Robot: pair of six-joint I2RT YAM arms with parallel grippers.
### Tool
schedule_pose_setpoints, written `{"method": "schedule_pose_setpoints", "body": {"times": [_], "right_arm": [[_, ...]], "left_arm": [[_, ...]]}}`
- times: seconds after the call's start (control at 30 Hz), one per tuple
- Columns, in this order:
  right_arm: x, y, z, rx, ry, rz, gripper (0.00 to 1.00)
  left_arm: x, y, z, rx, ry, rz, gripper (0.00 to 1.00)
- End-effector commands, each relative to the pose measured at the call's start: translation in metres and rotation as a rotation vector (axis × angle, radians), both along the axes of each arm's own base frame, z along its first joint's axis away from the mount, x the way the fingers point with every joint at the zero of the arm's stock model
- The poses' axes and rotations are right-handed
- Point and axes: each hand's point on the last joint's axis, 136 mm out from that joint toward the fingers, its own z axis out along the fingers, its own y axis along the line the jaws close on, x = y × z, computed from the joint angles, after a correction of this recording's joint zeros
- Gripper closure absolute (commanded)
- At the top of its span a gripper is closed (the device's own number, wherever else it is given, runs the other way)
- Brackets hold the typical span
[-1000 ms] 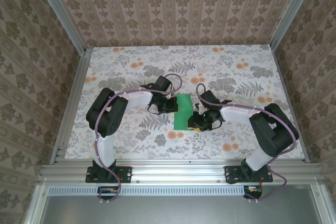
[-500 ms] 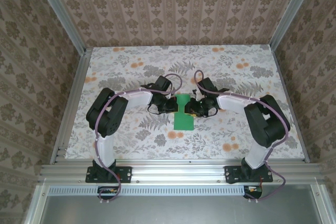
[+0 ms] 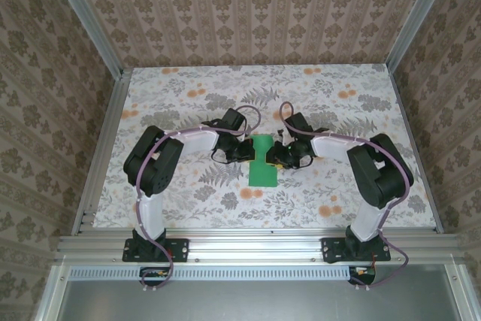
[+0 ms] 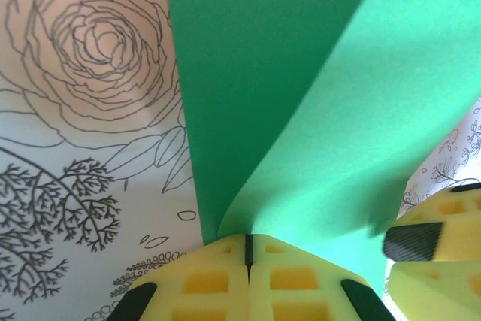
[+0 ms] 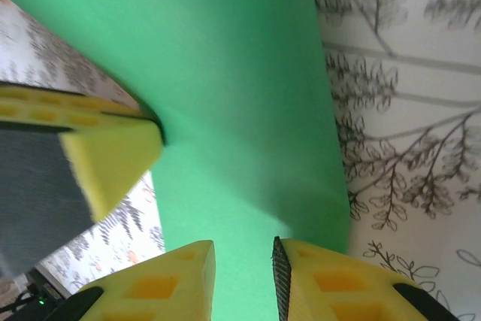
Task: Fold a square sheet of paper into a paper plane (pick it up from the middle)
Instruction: Fold the square sheet of paper in half at the center of the table.
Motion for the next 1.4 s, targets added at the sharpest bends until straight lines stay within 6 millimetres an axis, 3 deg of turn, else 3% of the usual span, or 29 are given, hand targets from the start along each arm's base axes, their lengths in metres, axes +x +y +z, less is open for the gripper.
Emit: {"method": "schedule_pose_setpoints", "body": {"times": [0.0,0.3,0.37,0.43,0.63,0.73,0.93,1.17,1.27,1.37], "right_arm": [[0.018,0.005,0.023,0.057,-0.059,0.01,0.71],[0.018,-0.004,-0.028,-0.012,0.034,-0.003,0.72],[0.016,-0.006,-0.032,-0.019,0.044,-0.003,0.72],[0.016,-0.007,-0.027,-0.018,0.037,-0.006,0.72],[0.034,0.003,0.023,0.048,-0.061,0.001,0.71],[0.043,0.009,0.034,0.083,-0.086,0.007,0.71],[0.05,0.005,0.012,0.05,-0.054,0.003,0.71],[0.044,-0.005,-0.023,0.005,0.003,-0.022,0.71],[0.044,-0.006,-0.023,0.0,0.009,-0.027,0.71],[0.05,-0.001,0.002,0.042,-0.032,-0.034,0.71]], "left_arm": [[-0.016,0.011,-0.025,0.089,0.062,-0.021,0.94],[-0.016,0.011,-0.024,0.093,0.062,-0.021,0.94],[-0.016,0.011,-0.024,0.094,0.059,-0.022,0.94],[-0.017,0.012,-0.024,0.096,0.061,-0.024,0.94],[-0.018,0.012,-0.025,0.1,0.063,-0.024,0.95],[-0.018,0.012,-0.025,0.1,0.061,-0.026,0.95],[-0.017,0.012,-0.026,0.102,0.064,-0.026,0.95],[-0.019,0.013,-0.028,0.107,0.068,-0.026,0.95],[-0.019,0.013,-0.028,0.109,0.069,-0.027,0.95],[-0.02,0.014,-0.029,0.115,0.07,-0.029,0.95]]}}
